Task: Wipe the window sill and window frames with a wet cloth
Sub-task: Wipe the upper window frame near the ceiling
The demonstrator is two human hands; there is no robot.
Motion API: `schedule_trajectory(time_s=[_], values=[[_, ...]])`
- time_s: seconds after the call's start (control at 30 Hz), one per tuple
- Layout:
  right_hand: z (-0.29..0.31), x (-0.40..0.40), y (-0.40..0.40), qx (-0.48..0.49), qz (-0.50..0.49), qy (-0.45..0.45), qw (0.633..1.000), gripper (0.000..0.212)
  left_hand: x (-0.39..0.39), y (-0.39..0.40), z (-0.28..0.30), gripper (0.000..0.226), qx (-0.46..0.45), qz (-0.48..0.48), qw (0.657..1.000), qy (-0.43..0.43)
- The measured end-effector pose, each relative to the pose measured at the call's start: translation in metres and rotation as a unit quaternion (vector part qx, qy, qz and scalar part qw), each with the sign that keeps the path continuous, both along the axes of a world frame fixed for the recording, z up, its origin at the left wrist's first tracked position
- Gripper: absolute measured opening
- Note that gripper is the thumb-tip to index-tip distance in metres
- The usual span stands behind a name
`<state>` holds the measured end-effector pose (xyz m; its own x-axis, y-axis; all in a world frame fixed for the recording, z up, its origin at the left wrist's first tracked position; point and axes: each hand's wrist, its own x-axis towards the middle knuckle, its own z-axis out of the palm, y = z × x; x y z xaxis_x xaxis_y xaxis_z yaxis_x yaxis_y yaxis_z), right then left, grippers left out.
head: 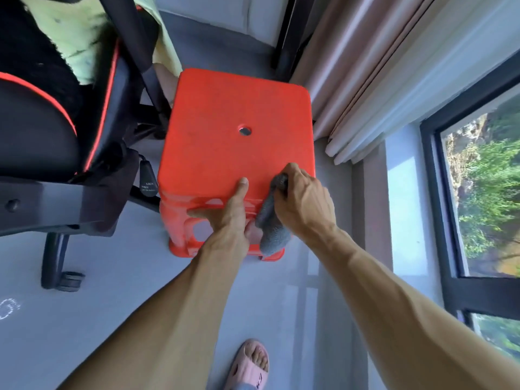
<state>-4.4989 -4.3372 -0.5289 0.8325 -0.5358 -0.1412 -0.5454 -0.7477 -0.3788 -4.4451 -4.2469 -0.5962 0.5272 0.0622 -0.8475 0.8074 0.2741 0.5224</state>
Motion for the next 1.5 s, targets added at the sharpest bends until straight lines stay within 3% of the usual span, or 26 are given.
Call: schedule_trajectory(time_s=[0.13,0.3,0.47,0.63,0.7,0.8,0.93,1.07,1.23,1.37,1.5], values=[[0.005,-0.052,0.043,0.008,-0.070,0.030,0.997,0.020,-0.044,0.064,-0.010,0.148,-0.018,-0.136,0.989,0.047],[0.005,-0.129,0.110,0.010,-0.172,0.066,0.983,0.020,-0.087,0.144,-0.004,0.116,-0.003,-0.332,0.943,0.031],[0.006,-0.188,0.149,0.013,-0.225,0.100,0.969,0.018,-0.105,0.218,0.000,0.103,0.002,-0.517,0.855,0.038],[0.004,-0.239,0.163,0.010,-0.228,0.167,0.959,0.024,-0.114,0.263,0.025,0.066,0.011,-0.642,0.765,0.049],[0.006,-0.258,0.168,0.027,-0.235,0.198,0.951,0.026,-0.119,0.267,0.029,0.065,0.016,-0.662,0.749,0.035],[0.005,-0.295,0.171,0.092,-0.272,0.214,0.934,0.026,-0.142,0.267,0.023,0.076,0.035,-0.627,0.778,0.027],[0.002,-0.317,0.172,0.151,-0.319,0.150,0.923,0.029,-0.179,0.263,0.019,0.124,0.105,-0.578,0.806,-0.074],[0.001,-0.326,0.195,0.174,-0.354,0.140,0.908,0.032,-0.198,0.270,0.020,0.141,0.153,-0.557,0.807,-0.126],[0.002,-0.366,0.266,0.180,-0.445,0.123,0.869,0.034,-0.206,0.287,0.020,0.141,0.153,-0.608,0.763,-0.158],[0.012,-0.399,0.330,0.176,-0.536,0.097,0.820,0.030,-0.224,0.301,0.029,0.142,0.129,-0.678,0.702,-0.177],[0.028,-0.445,0.404,0.193,-0.631,0.063,0.749,0.030,-0.265,0.324,0.049,0.142,0.098,-0.742,0.635,-0.195]])
